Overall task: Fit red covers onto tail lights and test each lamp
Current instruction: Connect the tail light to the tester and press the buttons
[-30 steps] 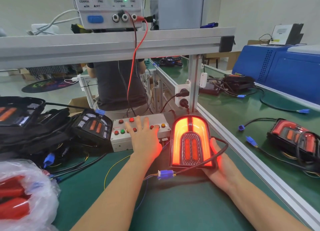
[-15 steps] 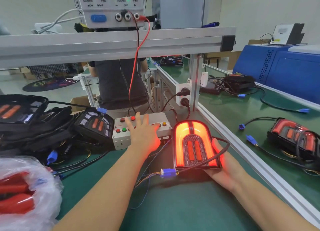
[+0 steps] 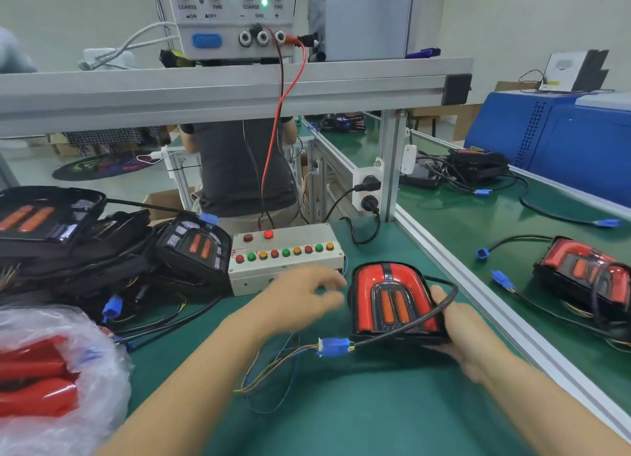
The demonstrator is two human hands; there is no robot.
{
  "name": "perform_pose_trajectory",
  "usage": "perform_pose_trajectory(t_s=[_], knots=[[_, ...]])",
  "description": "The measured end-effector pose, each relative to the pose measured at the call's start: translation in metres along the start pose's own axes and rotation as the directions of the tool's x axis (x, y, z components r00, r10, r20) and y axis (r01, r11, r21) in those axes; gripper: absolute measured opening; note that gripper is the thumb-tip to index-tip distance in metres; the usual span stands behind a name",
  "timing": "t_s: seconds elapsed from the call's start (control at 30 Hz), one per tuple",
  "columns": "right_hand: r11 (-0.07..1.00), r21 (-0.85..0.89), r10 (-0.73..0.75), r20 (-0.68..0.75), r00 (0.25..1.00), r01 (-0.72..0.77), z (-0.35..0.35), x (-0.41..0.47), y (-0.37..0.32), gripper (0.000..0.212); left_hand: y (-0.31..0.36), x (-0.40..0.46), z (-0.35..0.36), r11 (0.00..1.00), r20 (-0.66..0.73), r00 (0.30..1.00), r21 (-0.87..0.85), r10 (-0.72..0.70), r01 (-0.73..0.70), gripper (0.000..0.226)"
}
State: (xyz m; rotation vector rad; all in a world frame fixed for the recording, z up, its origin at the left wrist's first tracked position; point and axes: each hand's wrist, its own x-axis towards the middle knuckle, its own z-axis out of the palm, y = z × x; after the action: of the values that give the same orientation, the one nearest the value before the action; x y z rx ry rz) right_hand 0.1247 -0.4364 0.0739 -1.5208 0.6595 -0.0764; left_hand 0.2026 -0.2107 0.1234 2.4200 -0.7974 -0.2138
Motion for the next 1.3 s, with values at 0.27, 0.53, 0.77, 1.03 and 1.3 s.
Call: perform_pose_trajectory(t_s=[0.27,0.53,0.77,1.03,1.3], knots=[[0.416,-0.899,-0.177,0.065,0.982,0.135,-0.046,-0.01,-0.006,0.035,-0.009,-0.036,0.025,0.954,0.079,0.996,0.293,0.04,-0.061,0.04],[-0.048,-0.736,-0.763,0.463,0.45,0.675,0.015,-0.075,-0.04,0.031,-0.021,-0.047,0.018,0.979,-0.187,0.982,-0.19,0.036,-0.072,0.024],[-0.071,-0.687,-0.559,0.628,0.541,0.724,0.083,-0.056,-0.018,0.029,-0.028,-0.052,0.014,0.951,-0.246,0.945,-0.164,0.216,-0.261,0.02],[-0.14,-0.676,-0.674,0.6,0.431,0.723,0.074,-0.058,-0.029,0.016,-0.04,-0.046,-0.001,0.901,-0.285,0.878,0.324,0.385,-0.29,0.011],[0.812,0.282,-0.555,0.1,0.826,0.512,-0.004,-0.044,-0.065,0.013,-0.037,-0.04,0.008,0.976,-0.18,0.98,0.212,0.08,-0.041,0.054]])
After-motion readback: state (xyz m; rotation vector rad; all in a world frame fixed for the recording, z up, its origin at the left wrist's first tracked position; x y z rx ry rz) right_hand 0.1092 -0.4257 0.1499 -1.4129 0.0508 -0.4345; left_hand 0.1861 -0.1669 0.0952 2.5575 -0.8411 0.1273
